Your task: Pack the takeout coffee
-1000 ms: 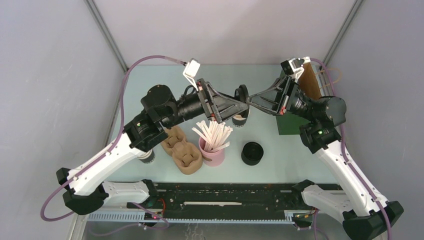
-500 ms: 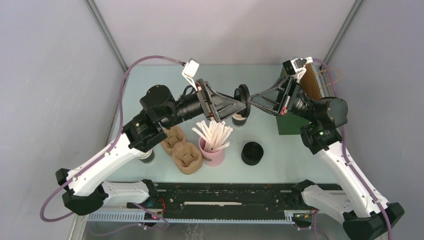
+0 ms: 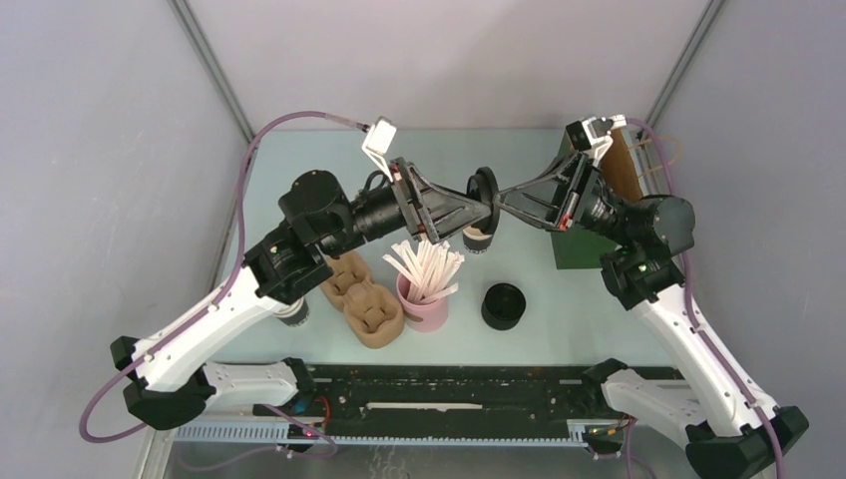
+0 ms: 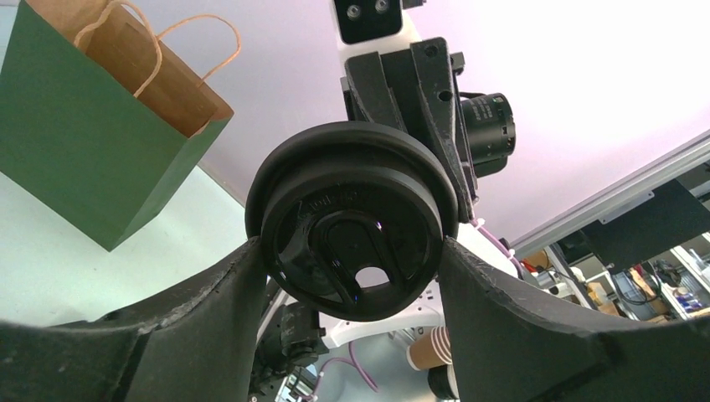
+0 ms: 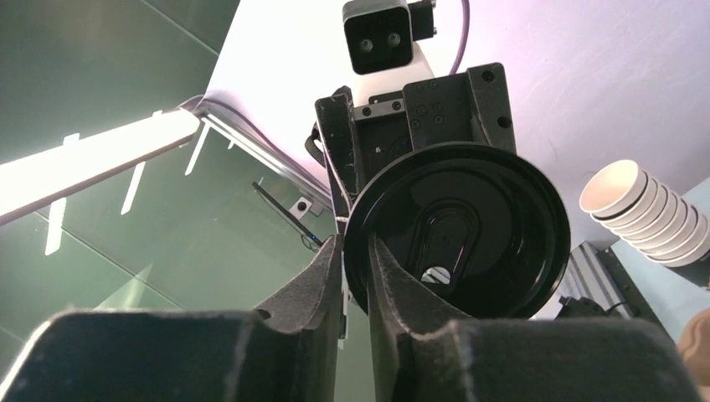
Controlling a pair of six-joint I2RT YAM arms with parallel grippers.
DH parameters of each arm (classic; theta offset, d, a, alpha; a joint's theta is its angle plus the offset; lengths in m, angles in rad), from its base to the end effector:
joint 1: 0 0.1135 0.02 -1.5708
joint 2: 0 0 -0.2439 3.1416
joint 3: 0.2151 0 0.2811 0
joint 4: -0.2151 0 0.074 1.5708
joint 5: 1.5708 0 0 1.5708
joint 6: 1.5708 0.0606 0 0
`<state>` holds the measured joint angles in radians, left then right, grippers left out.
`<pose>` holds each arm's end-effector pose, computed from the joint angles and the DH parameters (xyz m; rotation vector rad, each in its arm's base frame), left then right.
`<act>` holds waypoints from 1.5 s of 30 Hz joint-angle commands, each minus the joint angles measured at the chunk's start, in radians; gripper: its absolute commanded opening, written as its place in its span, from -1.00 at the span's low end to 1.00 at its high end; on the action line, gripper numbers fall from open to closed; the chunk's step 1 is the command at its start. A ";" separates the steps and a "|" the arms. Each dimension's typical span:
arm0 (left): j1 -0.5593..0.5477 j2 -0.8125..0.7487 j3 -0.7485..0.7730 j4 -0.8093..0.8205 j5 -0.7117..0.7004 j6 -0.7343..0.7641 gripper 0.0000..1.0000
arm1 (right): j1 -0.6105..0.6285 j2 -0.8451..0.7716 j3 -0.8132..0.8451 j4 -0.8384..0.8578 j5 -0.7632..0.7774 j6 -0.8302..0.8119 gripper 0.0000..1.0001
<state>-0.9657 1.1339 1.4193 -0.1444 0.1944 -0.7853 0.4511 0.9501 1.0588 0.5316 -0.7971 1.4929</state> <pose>0.1585 -0.2497 0.4881 0.3284 1.6029 -1.5398 0.1952 0.1427 0.4709 -0.2498 1.3960 2.0457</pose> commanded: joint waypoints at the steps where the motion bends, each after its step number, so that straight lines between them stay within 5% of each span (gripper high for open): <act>1: -0.002 -0.021 -0.008 -0.007 -0.034 0.019 0.36 | 0.010 -0.047 0.010 -0.048 0.011 -0.086 -0.38; 8: -0.002 -0.052 0.012 -0.107 -0.109 0.077 0.34 | -0.075 -0.091 0.009 -0.175 -0.039 -0.177 0.35; 15: -0.002 0.000 0.159 -0.380 -0.261 0.270 0.35 | -0.285 -0.160 0.012 -0.533 -0.105 -0.502 0.39; 19: -0.002 0.121 0.335 -0.590 -0.396 0.390 0.36 | -0.299 -0.152 0.049 -0.946 0.065 -0.907 0.39; 23: -0.001 0.305 0.539 -0.732 -0.474 0.480 0.36 | -0.291 -0.115 0.051 -1.130 0.281 -1.109 0.37; 32: 0.074 0.732 1.012 -0.914 -0.436 0.551 0.32 | -0.237 -0.057 -0.002 -1.153 0.430 -1.183 0.31; 45: 0.137 0.995 1.039 -0.826 -0.326 0.593 0.31 | -0.246 -0.042 -0.092 -1.096 0.449 -1.157 0.30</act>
<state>-0.8188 2.0884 2.4065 -1.0065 -0.1658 -0.2298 0.2073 0.8875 0.9741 -0.5999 -0.3527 0.3561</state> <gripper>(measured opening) 0.737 0.654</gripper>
